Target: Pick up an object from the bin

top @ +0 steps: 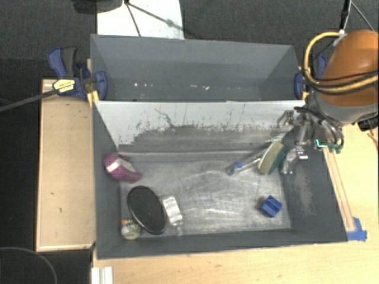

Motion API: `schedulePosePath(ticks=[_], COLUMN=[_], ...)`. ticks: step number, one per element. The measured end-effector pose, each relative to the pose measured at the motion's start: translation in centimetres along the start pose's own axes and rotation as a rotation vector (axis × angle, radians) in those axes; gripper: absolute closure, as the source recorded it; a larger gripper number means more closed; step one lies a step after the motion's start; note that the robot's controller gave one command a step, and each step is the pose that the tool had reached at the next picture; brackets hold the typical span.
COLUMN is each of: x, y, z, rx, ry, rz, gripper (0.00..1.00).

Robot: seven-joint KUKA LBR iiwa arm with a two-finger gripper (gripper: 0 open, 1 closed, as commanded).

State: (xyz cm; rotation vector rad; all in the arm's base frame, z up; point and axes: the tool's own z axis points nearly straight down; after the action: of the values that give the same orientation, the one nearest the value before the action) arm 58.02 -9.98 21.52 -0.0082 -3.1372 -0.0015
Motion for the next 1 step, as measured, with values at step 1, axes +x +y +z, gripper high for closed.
schedulePosePath(ticks=[1], x=[0.24], y=[-0.43], z=[9.31], rx=[-0.001], ry=[-0.007], rz=[0.305], gripper=[0.00])
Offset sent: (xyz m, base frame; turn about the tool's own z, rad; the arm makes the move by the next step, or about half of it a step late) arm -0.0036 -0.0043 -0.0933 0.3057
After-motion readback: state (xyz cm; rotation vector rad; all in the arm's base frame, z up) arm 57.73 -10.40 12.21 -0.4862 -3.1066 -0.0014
